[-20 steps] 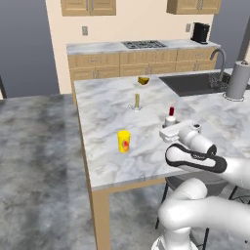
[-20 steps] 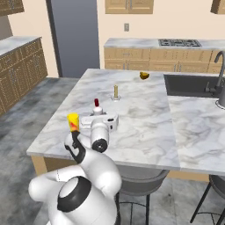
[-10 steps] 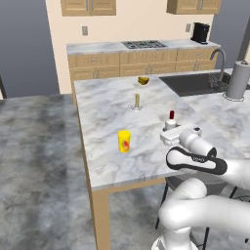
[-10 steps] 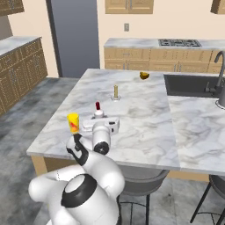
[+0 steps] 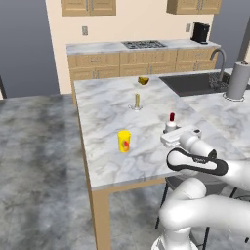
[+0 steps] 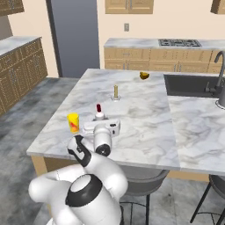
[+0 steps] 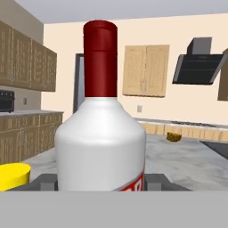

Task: Open the cabinet directly in front. Then move the liquor and the cup to the dining counter with the candle on it.

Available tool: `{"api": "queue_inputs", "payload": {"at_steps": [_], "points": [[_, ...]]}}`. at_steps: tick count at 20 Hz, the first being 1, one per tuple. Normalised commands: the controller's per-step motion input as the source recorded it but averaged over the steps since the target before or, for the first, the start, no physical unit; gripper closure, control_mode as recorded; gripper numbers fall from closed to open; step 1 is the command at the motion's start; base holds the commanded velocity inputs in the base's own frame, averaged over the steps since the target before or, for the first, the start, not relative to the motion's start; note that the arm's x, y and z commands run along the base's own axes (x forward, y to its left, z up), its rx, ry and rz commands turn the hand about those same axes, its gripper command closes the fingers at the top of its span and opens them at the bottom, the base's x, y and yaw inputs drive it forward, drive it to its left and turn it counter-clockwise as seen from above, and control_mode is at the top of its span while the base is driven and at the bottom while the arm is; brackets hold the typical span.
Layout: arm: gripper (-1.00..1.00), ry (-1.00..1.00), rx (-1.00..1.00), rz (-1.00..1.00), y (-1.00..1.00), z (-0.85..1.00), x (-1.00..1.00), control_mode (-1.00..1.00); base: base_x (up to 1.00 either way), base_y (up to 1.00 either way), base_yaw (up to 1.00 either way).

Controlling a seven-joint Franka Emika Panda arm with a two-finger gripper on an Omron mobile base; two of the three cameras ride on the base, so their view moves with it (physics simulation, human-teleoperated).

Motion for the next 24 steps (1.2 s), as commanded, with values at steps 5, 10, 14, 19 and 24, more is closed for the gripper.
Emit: {"api": "queue_inputs", "payload": {"at_steps": [5, 10, 14, 19, 24], "points": [[1.0, 0.0, 0.0, 0.0, 0.0, -0.19, 0.03, -1.0, 0.0, 0.0, 0.0], [1.0, 0.0, 0.0, 0.0, 0.0, -0.21, 0.06, -1.0, 0.0, 0.0, 0.0], [1.0, 0.0, 0.0, 0.0, 0.0, -0.27, 0.06, -1.0, 0.0, 0.0, 0.0], [1.0, 0.0, 0.0, 0.0, 0.0, -0.26, 0.12, -1.0, 0.0, 0.0, 0.0], [1.0, 0.0, 0.0, 0.0, 0.0, -0.19, 0.24, -1.0, 0.0, 0.0, 0.0]]}}
